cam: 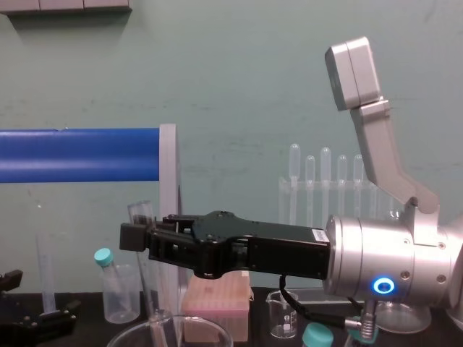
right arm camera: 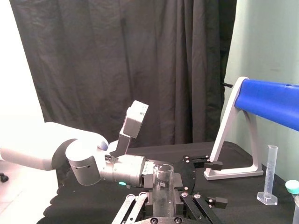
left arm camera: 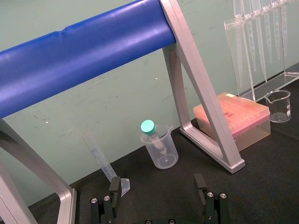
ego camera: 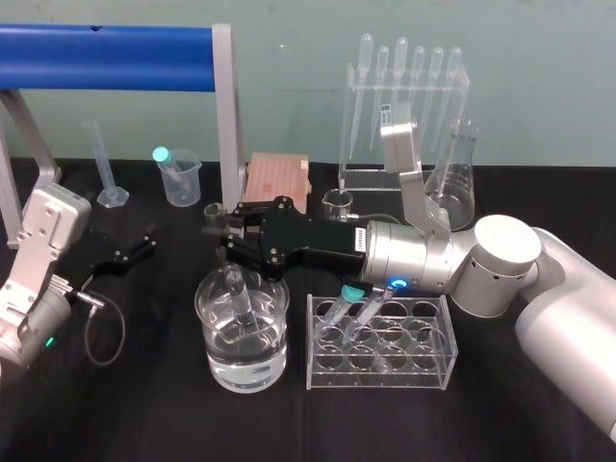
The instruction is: Hold the test tube with one hand and immerse one end into the beaker, then return it to the test tube rack.
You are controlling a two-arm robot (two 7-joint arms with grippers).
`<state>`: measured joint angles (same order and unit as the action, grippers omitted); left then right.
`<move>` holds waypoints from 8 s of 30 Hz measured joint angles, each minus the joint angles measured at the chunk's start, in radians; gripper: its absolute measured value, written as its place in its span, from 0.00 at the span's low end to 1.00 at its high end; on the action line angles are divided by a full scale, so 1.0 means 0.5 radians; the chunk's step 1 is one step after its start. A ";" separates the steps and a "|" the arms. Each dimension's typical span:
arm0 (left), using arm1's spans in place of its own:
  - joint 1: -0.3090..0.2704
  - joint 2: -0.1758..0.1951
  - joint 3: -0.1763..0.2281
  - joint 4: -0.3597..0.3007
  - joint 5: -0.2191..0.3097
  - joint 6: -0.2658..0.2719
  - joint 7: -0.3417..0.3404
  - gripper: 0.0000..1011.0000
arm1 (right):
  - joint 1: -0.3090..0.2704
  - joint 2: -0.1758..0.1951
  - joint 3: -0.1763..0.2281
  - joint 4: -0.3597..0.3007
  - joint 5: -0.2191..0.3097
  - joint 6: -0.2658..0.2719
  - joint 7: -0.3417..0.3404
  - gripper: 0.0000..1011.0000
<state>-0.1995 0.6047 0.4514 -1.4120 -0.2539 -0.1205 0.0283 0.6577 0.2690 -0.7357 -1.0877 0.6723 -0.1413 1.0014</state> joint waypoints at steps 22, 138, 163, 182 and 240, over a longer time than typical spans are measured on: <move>0.000 0.000 0.000 0.000 0.000 0.000 0.000 0.99 | 0.000 0.000 0.000 0.000 0.000 0.000 0.000 0.24; 0.000 0.000 0.000 0.000 0.000 0.000 0.000 0.99 | -0.040 0.025 0.272 -0.182 0.315 -0.301 0.199 0.24; 0.000 0.000 0.000 0.000 0.000 0.000 0.000 0.99 | -0.644 0.614 0.750 -0.938 0.177 -0.213 -0.546 0.24; 0.000 0.000 0.000 0.000 0.000 0.000 0.000 0.99 | -0.954 0.749 0.925 -1.080 0.154 -0.061 -0.685 0.24; 0.000 0.000 0.000 0.000 0.000 0.000 0.000 0.99 | -0.820 0.645 0.709 -0.644 0.136 0.035 -0.508 0.24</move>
<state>-0.1995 0.6047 0.4514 -1.4120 -0.2539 -0.1205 0.0283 0.2476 0.5916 -0.3811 -1.4098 0.7405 -0.1237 0.7474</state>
